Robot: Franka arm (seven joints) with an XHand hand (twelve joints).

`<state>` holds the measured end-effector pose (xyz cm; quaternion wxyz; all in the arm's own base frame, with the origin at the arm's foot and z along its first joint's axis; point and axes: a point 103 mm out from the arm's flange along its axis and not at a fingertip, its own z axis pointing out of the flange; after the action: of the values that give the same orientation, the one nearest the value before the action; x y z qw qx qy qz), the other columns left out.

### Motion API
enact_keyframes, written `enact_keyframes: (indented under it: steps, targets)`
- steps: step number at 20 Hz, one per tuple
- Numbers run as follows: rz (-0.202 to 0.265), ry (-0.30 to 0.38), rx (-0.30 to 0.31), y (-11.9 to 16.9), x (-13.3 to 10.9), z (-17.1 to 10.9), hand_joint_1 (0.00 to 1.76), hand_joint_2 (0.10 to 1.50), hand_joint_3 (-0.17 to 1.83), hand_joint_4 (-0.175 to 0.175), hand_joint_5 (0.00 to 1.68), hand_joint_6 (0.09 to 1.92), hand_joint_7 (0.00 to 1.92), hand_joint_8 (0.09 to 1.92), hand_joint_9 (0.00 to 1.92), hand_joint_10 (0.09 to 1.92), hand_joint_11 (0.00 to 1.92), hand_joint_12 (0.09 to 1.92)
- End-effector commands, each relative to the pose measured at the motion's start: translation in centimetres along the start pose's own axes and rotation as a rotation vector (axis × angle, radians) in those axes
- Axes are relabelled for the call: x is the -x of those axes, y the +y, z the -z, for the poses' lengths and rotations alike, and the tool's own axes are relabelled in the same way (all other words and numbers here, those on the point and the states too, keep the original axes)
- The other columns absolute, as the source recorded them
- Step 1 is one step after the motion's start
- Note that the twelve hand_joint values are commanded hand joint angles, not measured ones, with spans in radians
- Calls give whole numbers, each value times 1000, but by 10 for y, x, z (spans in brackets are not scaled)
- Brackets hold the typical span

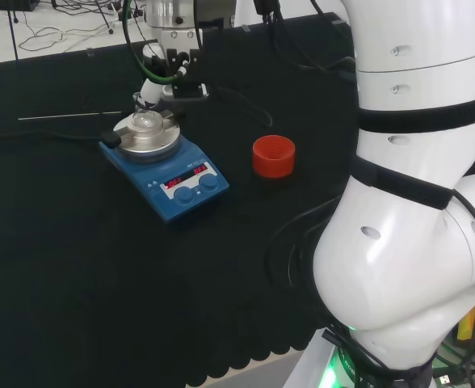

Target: Place the round-bottom flask on the heater.

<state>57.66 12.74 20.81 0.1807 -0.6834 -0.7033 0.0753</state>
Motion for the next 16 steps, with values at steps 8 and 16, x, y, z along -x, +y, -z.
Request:
enact_keyframes:
  steps: [8,16]
  targets:
    - [-19,2,26,-22,10,12,958,584,713,-47,648,726,108,634,300,693,10,1413]
    - [-46,22,59,-53,31,29,937,577,707,-34,518,670,102,635,292,696,4,1419]
